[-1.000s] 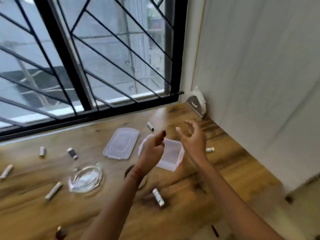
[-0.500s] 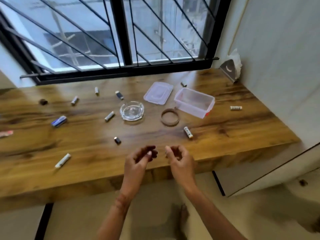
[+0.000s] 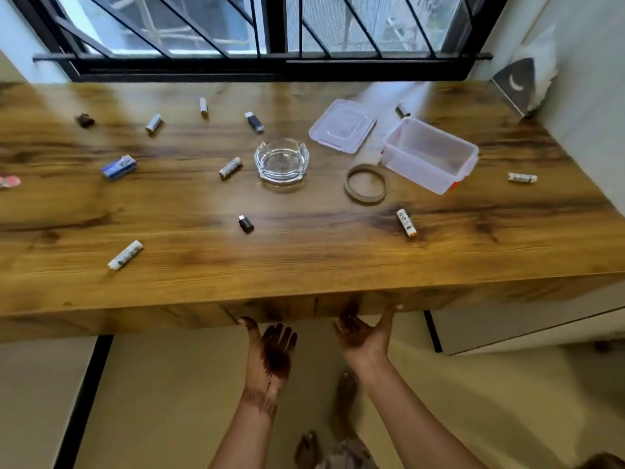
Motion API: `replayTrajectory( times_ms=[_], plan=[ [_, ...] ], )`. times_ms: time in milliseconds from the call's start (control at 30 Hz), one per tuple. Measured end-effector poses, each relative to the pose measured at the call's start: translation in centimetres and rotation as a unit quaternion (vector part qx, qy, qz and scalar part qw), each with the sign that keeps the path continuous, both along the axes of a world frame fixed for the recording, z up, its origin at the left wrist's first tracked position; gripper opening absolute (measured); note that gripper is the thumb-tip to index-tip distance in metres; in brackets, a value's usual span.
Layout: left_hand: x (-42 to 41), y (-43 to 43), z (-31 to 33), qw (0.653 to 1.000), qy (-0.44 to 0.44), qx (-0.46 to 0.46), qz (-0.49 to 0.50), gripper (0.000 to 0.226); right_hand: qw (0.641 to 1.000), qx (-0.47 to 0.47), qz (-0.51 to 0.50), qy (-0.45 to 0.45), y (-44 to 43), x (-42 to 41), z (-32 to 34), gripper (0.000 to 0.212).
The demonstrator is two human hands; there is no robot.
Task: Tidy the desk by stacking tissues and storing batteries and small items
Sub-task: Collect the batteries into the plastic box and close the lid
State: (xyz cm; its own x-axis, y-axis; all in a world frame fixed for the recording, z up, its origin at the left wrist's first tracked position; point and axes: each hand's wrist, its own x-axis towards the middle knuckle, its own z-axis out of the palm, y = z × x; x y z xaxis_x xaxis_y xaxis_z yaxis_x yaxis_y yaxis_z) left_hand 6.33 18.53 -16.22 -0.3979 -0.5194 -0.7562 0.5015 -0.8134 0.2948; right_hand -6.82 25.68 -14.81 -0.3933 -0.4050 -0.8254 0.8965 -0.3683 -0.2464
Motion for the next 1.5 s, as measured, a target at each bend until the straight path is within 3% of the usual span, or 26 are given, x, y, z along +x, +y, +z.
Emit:
replayTrajectory(
  times_ms=[267,600,900,967,1000,1033,1067,1133,1200,1233,1300,1367,1433,1500],
  plan=[
    [-1.2,-1.2,-1.2,0.989,0.117,0.029,0.081,0.079,0.999,0.020,-0.017,-0.024,-0.3,-1.2,-1.5,0.105],
    [-0.5,-1.3,-1.3,0.989,0.092,0.066,0.089,0.084,1.000,-0.012,-0.011,-0.021,0.6,-1.0,-0.8,0.104],
    [2.3,1.6,-1.8,0.991,0.053,0.086,0.090,0.081,1.000,0.020,0.016,-0.013,4.0,0.7,-2.4,0.108],
    [2.6,2.0,-1.0,0.996,0.019,0.060,0.057,0.075,0.995,0.061,0.069,0.033,4.6,1.2,-1.3,0.095],
    [2.6,2.5,-0.3,0.999,-0.033,0.024,0.019,0.066,0.981,0.119,0.120,0.092,5.1,1.6,-0.4,0.078],
    [2.7,3.2,0.8,0.992,-0.120,-0.037,-0.028,0.051,0.946,0.200,0.176,0.183,5.7,2.1,0.7,0.056],
    [2.9,4.0,1.9,0.962,-0.232,-0.124,-0.071,0.034,0.878,0.288,0.217,0.314,6.5,2.5,1.6,0.035],
    [3.4,5.4,3.9,0.825,-0.445,-0.331,-0.107,0.012,0.660,0.370,0.212,0.618,7.8,3.1,3.1,0.014],
    [3.3,6.1,5.8,0.687,-0.509,-0.511,-0.090,0.011,0.431,0.375,0.179,0.801,8.3,2.5,3.5,0.021],
    [3.1,5.9,6.2,0.627,-0.512,-0.581,-0.082,0.016,0.352,0.370,0.179,0.841,8.0,1.9,3.7,0.025],
    [2.3,4.9,6.7,0.525,-0.515,-0.670,-0.106,0.028,0.250,0.375,0.231,0.862,7.3,0.6,3.8,0.036],
    [1.7,3.7,6.3,0.435,-0.540,-0.694,-0.191,0.045,0.176,0.398,0.304,0.847,6.9,-0.2,3.5,0.047],
    [1.7,3.3,5.3,0.336,-0.574,-0.694,-0.277,0.057,0.131,0.415,0.347,0.831,7.2,-0.3,3.1,0.055],
    [2.1,3.1,4.5,0.270,-0.593,-0.697,-0.301,0.060,0.122,0.424,0.357,0.823,7.4,-0.2,3.1,0.060]
  ],
)
